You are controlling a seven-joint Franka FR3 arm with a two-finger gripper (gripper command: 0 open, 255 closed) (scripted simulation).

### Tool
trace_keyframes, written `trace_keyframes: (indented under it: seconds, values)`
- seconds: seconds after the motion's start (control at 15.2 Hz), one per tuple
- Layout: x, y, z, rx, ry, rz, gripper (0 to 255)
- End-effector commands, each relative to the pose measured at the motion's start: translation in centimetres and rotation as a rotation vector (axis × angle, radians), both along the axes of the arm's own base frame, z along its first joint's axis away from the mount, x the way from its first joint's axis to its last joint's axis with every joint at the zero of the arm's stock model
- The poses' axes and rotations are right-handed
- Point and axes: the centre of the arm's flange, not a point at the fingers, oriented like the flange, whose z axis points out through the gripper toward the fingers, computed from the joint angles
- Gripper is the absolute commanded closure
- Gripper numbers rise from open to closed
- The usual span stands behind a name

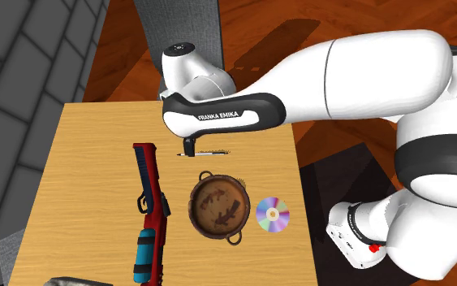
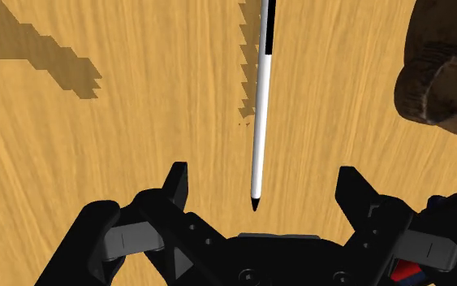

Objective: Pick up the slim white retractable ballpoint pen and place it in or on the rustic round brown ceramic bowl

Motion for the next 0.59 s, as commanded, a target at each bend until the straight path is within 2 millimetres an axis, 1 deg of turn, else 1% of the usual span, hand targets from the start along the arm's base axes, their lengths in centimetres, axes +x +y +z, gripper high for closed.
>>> trace_keyframes:
  seconds: [0.0, 0.33, 0.53]
  values:
    - [-0.3, 0.6, -1.0, 0.004, 0.0, 0.012, 0]
    - [-0.9, 1.0, -3.5, 0.004, 0.0, 0.012, 0]
    - [-1.0, 1.0, -3.8, 0.004, 0.0, 0.012, 0]
